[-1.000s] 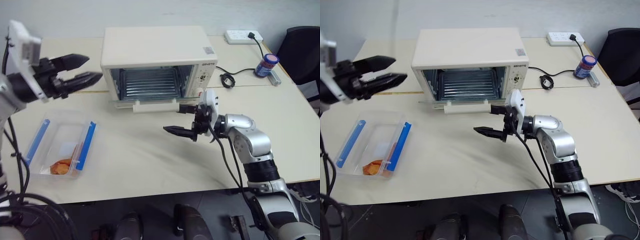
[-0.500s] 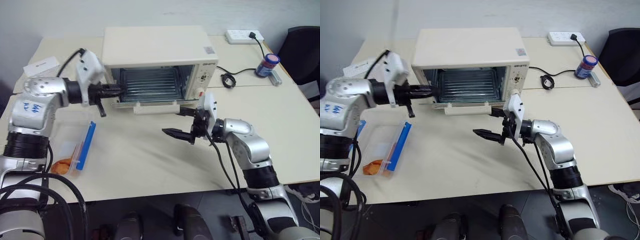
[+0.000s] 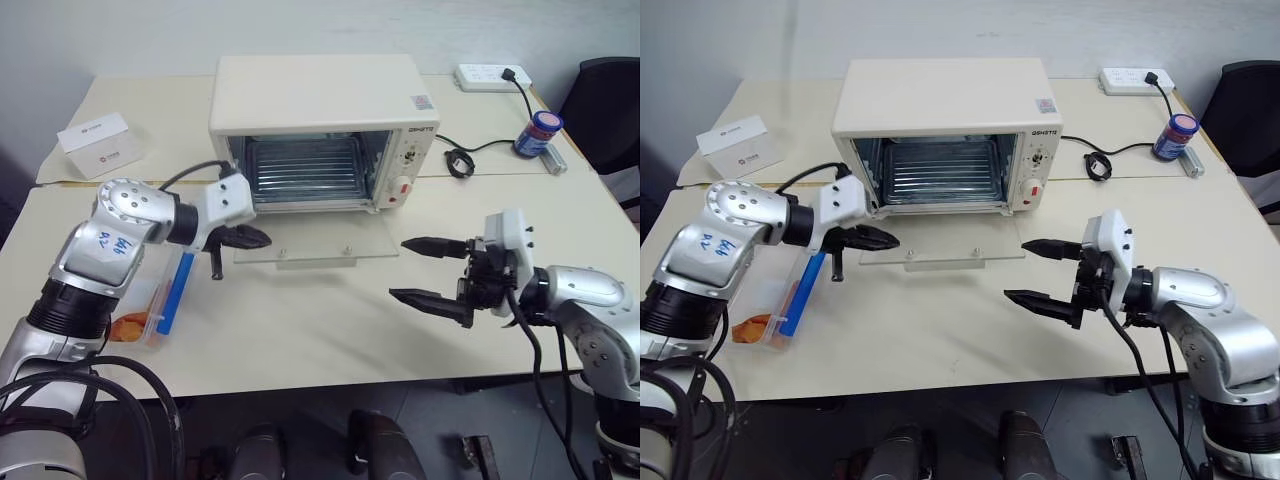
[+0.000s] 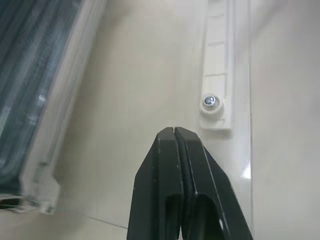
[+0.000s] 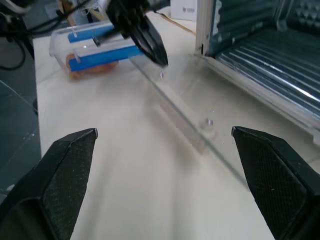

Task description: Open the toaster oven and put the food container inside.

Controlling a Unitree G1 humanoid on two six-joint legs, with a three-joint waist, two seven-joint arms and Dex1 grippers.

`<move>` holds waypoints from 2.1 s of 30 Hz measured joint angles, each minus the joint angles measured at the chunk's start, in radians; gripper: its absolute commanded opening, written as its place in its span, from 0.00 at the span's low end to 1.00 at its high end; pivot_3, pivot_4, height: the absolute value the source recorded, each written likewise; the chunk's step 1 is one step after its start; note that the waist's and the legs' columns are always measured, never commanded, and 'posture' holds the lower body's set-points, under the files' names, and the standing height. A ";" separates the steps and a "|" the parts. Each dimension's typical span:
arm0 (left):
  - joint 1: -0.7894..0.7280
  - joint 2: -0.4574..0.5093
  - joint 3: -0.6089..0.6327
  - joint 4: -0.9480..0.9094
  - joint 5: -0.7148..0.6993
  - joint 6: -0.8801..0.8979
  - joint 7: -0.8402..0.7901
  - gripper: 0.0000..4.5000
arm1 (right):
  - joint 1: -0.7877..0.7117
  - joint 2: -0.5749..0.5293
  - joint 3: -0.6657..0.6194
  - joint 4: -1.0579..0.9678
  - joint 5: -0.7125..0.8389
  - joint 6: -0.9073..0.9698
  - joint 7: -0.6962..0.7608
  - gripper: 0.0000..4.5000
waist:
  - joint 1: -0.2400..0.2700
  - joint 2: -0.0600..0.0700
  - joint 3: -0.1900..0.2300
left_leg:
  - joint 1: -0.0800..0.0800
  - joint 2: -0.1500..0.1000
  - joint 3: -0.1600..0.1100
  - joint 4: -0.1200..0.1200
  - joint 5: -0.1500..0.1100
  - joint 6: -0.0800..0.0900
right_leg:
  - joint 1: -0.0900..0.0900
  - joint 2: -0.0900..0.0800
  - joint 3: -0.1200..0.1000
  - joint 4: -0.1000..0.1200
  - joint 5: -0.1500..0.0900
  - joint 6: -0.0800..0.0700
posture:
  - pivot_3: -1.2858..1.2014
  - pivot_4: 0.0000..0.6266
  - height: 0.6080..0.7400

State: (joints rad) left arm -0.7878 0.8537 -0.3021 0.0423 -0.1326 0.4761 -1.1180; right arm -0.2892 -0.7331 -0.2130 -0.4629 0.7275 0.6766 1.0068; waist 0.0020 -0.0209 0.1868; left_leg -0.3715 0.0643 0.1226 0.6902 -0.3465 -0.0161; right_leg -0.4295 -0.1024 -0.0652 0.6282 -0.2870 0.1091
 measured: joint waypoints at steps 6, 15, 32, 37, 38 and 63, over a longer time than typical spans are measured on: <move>0.013 -0.003 -0.006 -0.018 0.024 0.045 -0.006 0.01 | -0.065 -0.007 -0.005 0.003 0.044 0.020 -0.023 1.00 | 0.002 0.000 0.000 | -0.002 0.000 0.000 0.001 0.000 0.001 | -0.001 0.000 0.000 0.000 0.000 0.000 | 0.52 0.24 1.00; 0.008 0.030 0.476 -0.395 -0.200 0.754 0.156 0.25 | -0.310 -0.010 0.112 0.166 0.043 -0.010 0.123 1.00 | -0.008 0.000 0.000 | -0.003 0.001 -0.002 0.001 -0.001 0.001 | -0.002 0.000 0.000 0.001 0.000 0.000 | 0.52 0.24 1.00; 1.161 -0.519 1.661 -1.061 -1.409 0.747 1.376 0.99 | -0.560 0.083 0.319 0.542 -0.086 -0.134 0.452 1.00 | -0.030 -0.005 -0.003 | 0.010 -0.001 -0.019 0.005 -0.014 0.004 | 0.006 -0.016 0.016 0.008 0.000 -0.004 | 0.52 0.24 1.00; 1.470 -0.517 1.489 -1.073 -1.807 0.179 1.946 0.99 | -0.573 0.115 0.327 0.588 -0.112 -0.151 0.466 1.00 | -0.019 0.005 -0.002 | 0.017 -0.001 -0.025 0.007 -0.017 0.002 | 0.016 -0.013 0.012 -0.002 -0.005 -0.012 | 0.52 0.24 1.00; 1.478 -0.518 1.445 -1.075 -1.819 0.117 2.004 0.99 | -0.571 0.115 0.328 0.587 -0.113 -0.150 0.466 1.00 | -0.017 0.006 -0.002 | 0.018 -0.001 -0.025 0.007 -0.017 0.003 | 0.017 -0.011 0.011 -0.002 -0.005 -0.012 | 0.52 0.24 1.00; 1.184 -0.246 0.851 -0.759 -1.819 -0.272 2.473 0.53 | -0.393 0.032 0.171 0.244 0.001 0.013 0.260 1.00 | -0.003 0.004 -0.003 | 0.020 -0.001 -0.016 0.007 -0.018 0.001 | 0.017 0.006 0.011 -0.003 -0.007 -0.017 | 0.52 0.24 1.00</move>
State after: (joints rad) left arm 0.3966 0.6076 0.5484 -0.7170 -1.9511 0.2046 1.3550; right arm -0.6821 -0.7008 -0.0422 -0.2184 0.7285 0.6892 1.2665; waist -0.0009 -0.0170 0.1833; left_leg -0.3514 0.0634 0.1065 0.6971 -0.3643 -0.0149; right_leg -0.4126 -0.0969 -0.0539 0.6256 -0.2942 0.0925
